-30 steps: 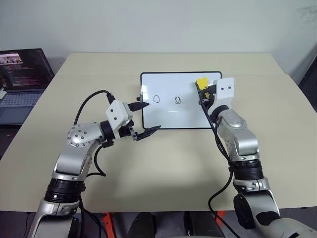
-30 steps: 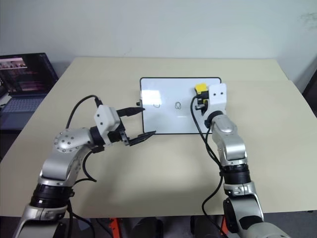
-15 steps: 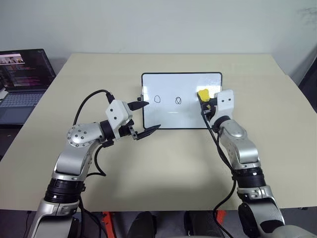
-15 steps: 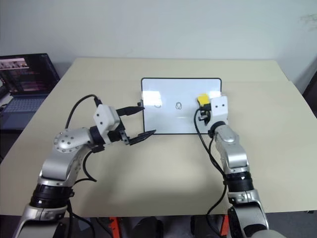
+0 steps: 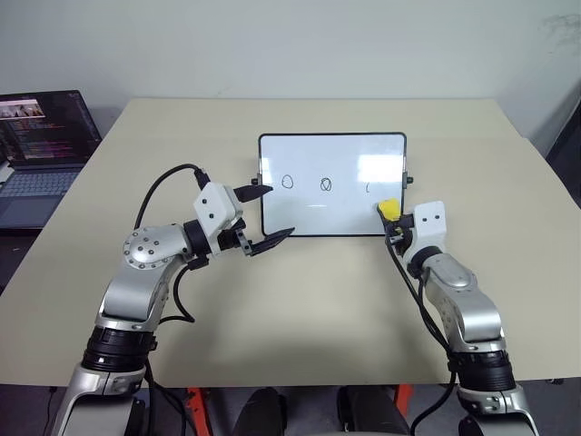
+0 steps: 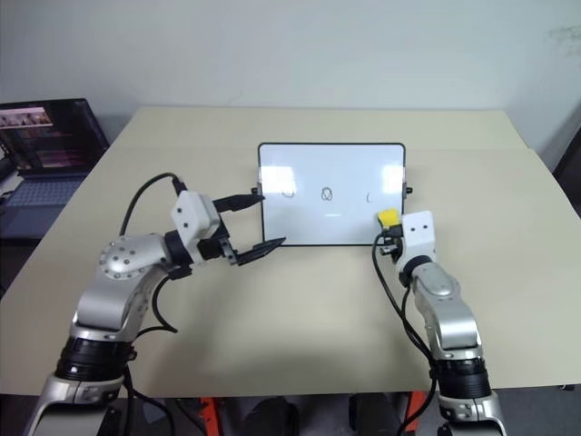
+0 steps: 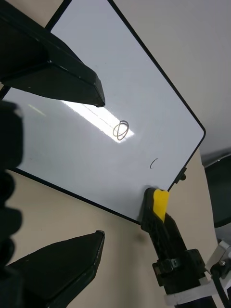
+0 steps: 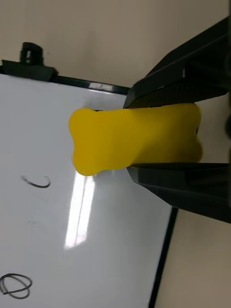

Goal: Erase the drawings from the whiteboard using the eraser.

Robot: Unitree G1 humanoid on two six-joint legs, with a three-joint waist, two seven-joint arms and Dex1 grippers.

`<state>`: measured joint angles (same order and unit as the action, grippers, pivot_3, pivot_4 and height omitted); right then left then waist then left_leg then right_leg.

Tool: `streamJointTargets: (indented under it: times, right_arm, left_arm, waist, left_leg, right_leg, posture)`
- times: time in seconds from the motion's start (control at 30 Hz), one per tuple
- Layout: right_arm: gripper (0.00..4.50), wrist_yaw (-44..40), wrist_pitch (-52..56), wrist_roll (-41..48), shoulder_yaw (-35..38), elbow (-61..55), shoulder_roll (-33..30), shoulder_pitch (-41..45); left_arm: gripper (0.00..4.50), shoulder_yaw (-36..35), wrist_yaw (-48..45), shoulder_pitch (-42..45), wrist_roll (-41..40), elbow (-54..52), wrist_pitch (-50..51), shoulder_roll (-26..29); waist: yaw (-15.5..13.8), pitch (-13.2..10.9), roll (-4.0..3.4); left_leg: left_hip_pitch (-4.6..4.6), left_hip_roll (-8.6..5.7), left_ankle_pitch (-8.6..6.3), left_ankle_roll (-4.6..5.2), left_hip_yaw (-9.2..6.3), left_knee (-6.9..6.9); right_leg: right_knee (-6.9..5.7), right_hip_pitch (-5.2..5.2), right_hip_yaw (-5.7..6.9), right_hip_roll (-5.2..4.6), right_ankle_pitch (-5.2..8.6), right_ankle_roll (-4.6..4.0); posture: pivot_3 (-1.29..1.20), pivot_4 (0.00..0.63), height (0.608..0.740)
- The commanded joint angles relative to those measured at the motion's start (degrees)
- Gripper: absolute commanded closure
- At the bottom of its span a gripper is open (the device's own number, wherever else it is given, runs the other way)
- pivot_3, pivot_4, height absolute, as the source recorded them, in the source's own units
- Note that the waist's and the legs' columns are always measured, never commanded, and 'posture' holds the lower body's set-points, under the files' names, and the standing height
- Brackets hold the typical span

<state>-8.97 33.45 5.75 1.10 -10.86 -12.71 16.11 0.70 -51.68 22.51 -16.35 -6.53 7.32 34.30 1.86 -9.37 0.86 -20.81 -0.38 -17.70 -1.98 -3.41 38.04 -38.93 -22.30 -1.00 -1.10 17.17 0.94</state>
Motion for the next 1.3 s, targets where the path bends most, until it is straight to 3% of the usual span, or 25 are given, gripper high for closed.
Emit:
streamJointTargets:
  times: [0.03,0.43,0.6,0.93,1.3]
  right_arm:
    - [3.27,0.29,1.41,0.59,2.18,-2.06,-0.58,0.95]
    - [3.27,3.98,2.42,2.58,1.90,-1.32,6.35,16.90]
    - [3.27,3.83,-0.03,1.61,0.52,3.52,7.80,18.74]
    - [3.27,2.24,-2.79,-0.89,-1.63,8.74,5.72,13.51]
    - [3.27,0.84,1.51,-2.18,-2.83,3.40,1.43,5.30]
  left_arm:
    - [0.00,-0.80,0.51,0.93,-0.19,-1.41,-0.52,0.01]
    - [0.00,-0.34,0.20,1.74,0.06,-0.63,-0.84,-0.63]
    - [0.00,-0.38,0.33,1.79,0.08,-0.72,-0.75,-0.65]
    - [0.00,-1.04,1.07,0.22,-0.18,-2.84,0.10,-0.10]
    - [0.00,-1.06,1.17,0.38,-0.40,-3.12,0.37,0.20]
  waist:
    - [-0.01,0.00,0.00]
    - [0.01,-0.04,-0.02]
    - [-0.18,-0.04,-0.02]
    - [-0.04,-0.04,-0.03]
    - [-0.07,-0.02,0.00]
  left_leg:
    - [0.00,0.00,0.00,0.00,0.00,0.00]
    - [-0.07,0.03,0.00,0.00,-0.04,-0.09]
    - [-0.14,-0.02,-0.01,0.00,-0.03,-0.08]
    - [-0.13,-0.01,-0.01,0.00,0.00,-0.08]
    - [-0.04,-0.01,0.00,0.00,-0.02,0.00]
  right_leg:
    - [0.00,0.00,0.00,0.00,0.00,0.00]
    - [0.03,-0.10,0.04,0.03,0.01,-0.02]
    - [0.14,-0.10,0.03,-0.04,0.01,-0.02]
    - [0.10,-0.12,0.02,-0.03,0.01,-0.02]
    - [0.01,-0.02,0.02,-0.02,0.01,-0.02]
  posture:
    - [0.00,0.150,0.740]
    - [0.00,0.150,0.740]
    - [0.00,0.150,0.740]
    - [0.00,0.150,0.740]
    - [0.00,0.150,0.740]
